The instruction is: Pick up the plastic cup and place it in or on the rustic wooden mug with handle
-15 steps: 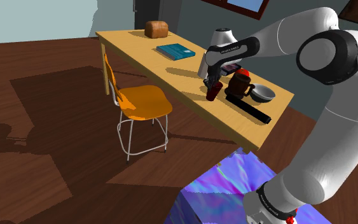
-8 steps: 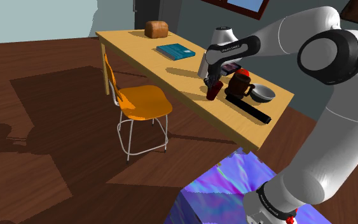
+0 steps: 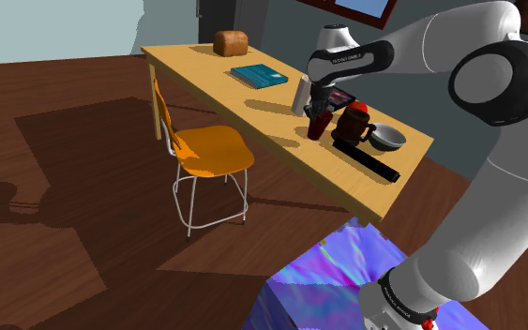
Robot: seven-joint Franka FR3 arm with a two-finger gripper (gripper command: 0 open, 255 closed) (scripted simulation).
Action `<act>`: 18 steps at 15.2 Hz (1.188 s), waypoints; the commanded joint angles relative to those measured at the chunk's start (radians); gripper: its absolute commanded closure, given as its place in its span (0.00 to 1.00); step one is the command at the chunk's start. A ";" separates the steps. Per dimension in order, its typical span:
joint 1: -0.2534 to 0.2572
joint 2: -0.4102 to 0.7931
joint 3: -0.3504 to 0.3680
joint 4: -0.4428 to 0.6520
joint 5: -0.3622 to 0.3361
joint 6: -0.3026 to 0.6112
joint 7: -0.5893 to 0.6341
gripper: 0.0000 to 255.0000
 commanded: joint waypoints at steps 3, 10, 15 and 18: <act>0.001 -0.016 0.000 0.031 0.002 -0.047 -0.009 1.00; 0.002 -0.040 0.001 0.095 0.005 -0.133 -0.023 1.00; 0.003 -0.050 0.001 0.148 0.007 -0.195 -0.034 1.00; 0.004 -0.054 0.001 0.183 0.009 -0.234 -0.041 1.00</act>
